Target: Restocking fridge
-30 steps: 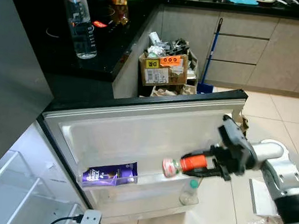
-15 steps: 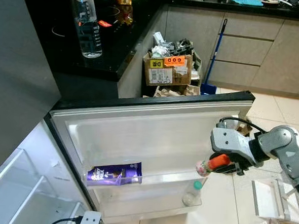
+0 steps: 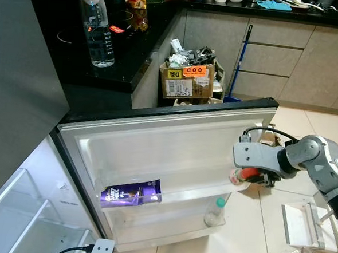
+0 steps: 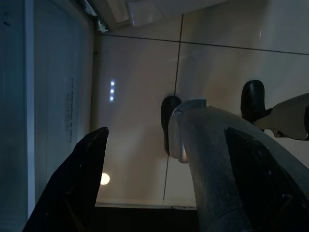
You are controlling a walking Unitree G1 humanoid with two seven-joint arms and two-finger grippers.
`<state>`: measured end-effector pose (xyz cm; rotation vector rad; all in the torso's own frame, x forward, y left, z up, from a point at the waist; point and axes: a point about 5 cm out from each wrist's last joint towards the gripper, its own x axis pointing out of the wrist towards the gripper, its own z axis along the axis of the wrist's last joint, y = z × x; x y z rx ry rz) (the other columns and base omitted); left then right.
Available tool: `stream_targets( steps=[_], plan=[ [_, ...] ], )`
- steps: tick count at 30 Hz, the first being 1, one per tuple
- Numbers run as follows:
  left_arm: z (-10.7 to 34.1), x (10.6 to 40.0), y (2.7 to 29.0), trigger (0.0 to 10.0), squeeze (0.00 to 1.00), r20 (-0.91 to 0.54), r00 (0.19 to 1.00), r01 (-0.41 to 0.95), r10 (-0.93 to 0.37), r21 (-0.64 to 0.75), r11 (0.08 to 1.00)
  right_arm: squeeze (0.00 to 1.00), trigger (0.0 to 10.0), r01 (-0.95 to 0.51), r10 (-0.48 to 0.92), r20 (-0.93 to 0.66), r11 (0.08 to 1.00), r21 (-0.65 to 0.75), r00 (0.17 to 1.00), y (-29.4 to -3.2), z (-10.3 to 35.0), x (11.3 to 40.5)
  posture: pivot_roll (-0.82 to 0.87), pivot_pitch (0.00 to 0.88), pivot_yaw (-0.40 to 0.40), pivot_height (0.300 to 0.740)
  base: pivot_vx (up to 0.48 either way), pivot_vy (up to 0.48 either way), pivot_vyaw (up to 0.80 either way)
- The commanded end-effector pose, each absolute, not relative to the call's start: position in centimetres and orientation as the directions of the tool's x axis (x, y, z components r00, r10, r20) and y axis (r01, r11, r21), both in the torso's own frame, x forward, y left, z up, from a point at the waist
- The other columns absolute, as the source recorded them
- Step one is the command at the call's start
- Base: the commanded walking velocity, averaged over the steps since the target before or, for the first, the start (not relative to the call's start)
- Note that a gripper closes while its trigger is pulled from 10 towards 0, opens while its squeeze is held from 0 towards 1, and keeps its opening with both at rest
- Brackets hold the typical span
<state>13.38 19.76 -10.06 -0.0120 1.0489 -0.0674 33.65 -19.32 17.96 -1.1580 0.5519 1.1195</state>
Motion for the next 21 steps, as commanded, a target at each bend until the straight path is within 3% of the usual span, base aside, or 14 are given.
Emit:
stream_targets(
  steps=[1,13,19,21],
  plan=[
    [-10.3,13.0,19.4,10.0,0.0,-0.872,0.484,0.042,-0.068,-0.055,0.998,0.0,10.0,-0.881,0.397,-0.811,-0.011,-0.472,0.43,-19.1,18.4,34.2,-0.11,0.0,-0.041,0.74,0.0,0.0,0.0],
    [-10.3,13.1,19.1,10.0,0.0,-0.87,0.487,0.043,-0.073,-0.059,0.997,0.0,10.0,-0.864,0.352,-0.812,-0.018,-0.503,0.465,-19.0,18.0,35.1,-0.11,0.0,-0.044,0.74,0.0,0.0,0.0],
    [-10.3,13.1,19.1,10.0,0.0,-0.871,0.486,0.041,-0.072,-0.059,0.997,0.0,10.0,-0.891,0.267,-0.866,-0.051,-0.451,0.423,-19.8,16.4,34.7,-0.11,0.0,-0.044,0.74,0.0,0.0,0.0],
    [-10.3,13.1,19.1,10.0,0.0,-0.871,0.487,0.039,-0.071,-0.059,0.997,0.17,10.0,-0.893,0.23,-0.876,-0.056,-0.447,0.424,-20.2,15.7,34.8,-0.11,0.0,-0.044,0.74,0.0,0.0,0.0]
  ],
)
